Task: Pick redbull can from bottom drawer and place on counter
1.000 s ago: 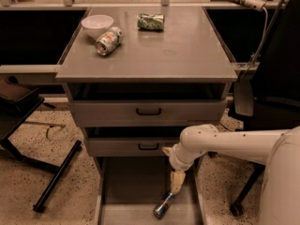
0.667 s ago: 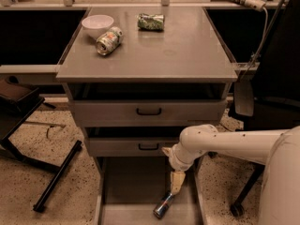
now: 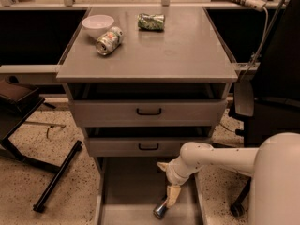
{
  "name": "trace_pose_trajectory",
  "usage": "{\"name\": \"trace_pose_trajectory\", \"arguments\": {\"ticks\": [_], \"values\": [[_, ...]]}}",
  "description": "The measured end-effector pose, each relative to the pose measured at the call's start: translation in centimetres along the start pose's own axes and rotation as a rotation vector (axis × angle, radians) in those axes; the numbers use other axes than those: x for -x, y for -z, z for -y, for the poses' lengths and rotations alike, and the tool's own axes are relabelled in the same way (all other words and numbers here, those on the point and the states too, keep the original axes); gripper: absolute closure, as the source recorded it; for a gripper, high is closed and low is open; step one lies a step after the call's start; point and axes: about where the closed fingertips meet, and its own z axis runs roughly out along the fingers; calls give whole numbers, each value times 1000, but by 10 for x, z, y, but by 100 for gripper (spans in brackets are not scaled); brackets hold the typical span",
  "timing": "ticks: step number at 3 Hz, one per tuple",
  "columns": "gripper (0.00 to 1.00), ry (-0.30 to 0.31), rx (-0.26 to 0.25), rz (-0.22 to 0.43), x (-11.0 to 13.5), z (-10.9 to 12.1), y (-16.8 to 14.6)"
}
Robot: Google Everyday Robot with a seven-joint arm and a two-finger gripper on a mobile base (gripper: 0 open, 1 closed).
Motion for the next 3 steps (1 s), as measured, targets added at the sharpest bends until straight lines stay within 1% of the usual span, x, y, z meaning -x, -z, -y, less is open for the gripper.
{"name": "trace_pose_trajectory", "arguments": {"ticks": [1,2,3], "values": [[0,7,49,87,-7,-10,-57],[0,-8,77,128,-19,-20,-93],[0,-8,77,128,-19,-20,-93]]}}
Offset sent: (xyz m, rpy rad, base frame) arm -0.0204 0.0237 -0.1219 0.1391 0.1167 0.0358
